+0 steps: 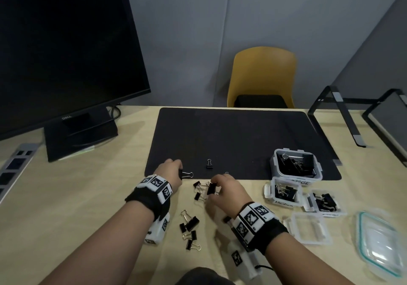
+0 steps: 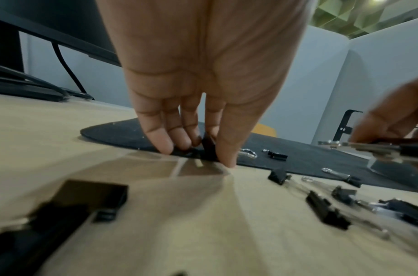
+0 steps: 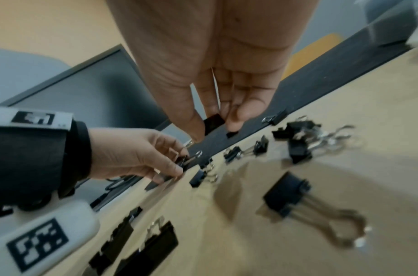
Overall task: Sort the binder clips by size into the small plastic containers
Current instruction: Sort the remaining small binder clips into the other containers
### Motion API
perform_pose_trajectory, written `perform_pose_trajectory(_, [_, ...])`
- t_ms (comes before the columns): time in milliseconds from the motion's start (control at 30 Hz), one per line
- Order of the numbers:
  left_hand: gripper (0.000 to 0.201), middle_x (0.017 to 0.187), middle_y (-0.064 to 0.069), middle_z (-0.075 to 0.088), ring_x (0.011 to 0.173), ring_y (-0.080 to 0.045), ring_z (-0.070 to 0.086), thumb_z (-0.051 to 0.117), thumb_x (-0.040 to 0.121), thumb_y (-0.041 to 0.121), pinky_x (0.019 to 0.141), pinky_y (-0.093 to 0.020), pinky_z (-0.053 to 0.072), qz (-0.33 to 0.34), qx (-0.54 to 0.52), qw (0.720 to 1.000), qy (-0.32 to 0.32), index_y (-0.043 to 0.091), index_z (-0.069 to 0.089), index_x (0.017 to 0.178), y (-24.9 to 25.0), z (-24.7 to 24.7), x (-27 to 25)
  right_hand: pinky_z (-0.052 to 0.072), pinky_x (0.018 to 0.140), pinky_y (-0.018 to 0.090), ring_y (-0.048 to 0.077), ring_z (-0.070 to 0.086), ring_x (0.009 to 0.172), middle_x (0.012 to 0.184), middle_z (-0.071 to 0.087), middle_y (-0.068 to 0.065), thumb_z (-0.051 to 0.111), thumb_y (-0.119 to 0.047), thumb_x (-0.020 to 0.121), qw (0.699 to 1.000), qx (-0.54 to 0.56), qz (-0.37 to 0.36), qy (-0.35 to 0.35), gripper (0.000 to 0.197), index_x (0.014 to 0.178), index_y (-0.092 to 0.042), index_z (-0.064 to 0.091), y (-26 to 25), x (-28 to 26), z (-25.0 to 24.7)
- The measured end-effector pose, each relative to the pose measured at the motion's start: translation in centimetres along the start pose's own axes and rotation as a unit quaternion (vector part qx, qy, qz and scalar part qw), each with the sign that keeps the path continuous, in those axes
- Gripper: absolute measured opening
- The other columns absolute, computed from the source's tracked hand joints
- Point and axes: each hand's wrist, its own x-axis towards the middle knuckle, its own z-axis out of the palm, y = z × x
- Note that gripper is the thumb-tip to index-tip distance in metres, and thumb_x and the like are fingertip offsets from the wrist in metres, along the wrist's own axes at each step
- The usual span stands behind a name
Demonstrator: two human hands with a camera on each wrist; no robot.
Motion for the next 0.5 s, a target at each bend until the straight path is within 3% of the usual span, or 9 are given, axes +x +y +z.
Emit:
perform_pose_trajectory(133, [0.033,0.103,0.001,0.046,0.09,-0.016,0.051,0.065,0.082,0.025,0.078,-0.026,0.043,-0.001,-0.031,1.0,0.005,0.019,0.054,0.113,1.5,0.3,-1.2,0.039,0.072,0.02,0.009,0.051,0.08,0.106,0.051,-0.005,0.062,-0.028,0.081,0.999,0.014,0.016,0.035,0.036,0.116,-0.02,0.056,1.9,-1.9,-2.1])
perform_pose_trajectory(233, [0.034,0.106,0.003,0.05,0.095,-0.014,0.053,0.066,0.083,0.031,0.082,-0.026,0.045,0.003,-0.063,0.998,0.019,0.021,0.056,0.114,2.6,0.8,-2.7,0.039,0.072,0.022,0.008,0.052,0.077,0.1,0.053,-0.008,0.063,-0.035,0.082,0.997,0.013,0.033,0.068,0.033,0.111,-0.022,0.057,3.3,-3.1,-3.5])
perform_pose_trajectory(267, [0.034,0.108,0.002,0.052,0.097,-0.014,0.054,0.066,0.083,0.032,0.083,-0.027,0.045,0.016,-0.066,0.997,0.021,0.021,0.056,0.114,5.0,1.2,-3.5,0.038,0.07,0.021,0.008,0.052,0.076,0.097,0.052,-0.009,0.063,-0.036,0.082,0.996,0.012,0.043,0.081,0.032,0.11,-0.022,0.057,5.1,-4.7,-5.3])
perform_pose_trajectory(400, [0.031,0.103,0.005,0.053,0.093,-0.011,0.054,0.067,0.083,0.035,0.078,-0.023,0.044,0.032,-0.099,0.994,0.023,0.023,0.059,0.11,6.2,1.9,-5.2,0.037,0.059,0.013,0.003,0.053,0.071,0.092,0.054,-0.01,0.064,-0.034,0.083,0.992,0.014,0.06,0.106,0.024,0.103,-0.023,0.056,7.1,-5.7,-6.9])
perform_pose_trajectory(500, [0.03,0.104,0.006,0.053,0.091,-0.01,0.055,0.067,0.082,0.036,0.078,-0.023,0.045,0.049,-0.121,0.991,0.022,0.023,0.059,0.108,8.2,2.5,-6.4,0.046,0.07,0.023,0.01,0.057,0.08,0.091,0.06,-0.006,0.067,-0.027,0.079,0.988,0.029,0.079,0.132,0.019,0.095,-0.022,0.056,9.2,-6.7,-8.5])
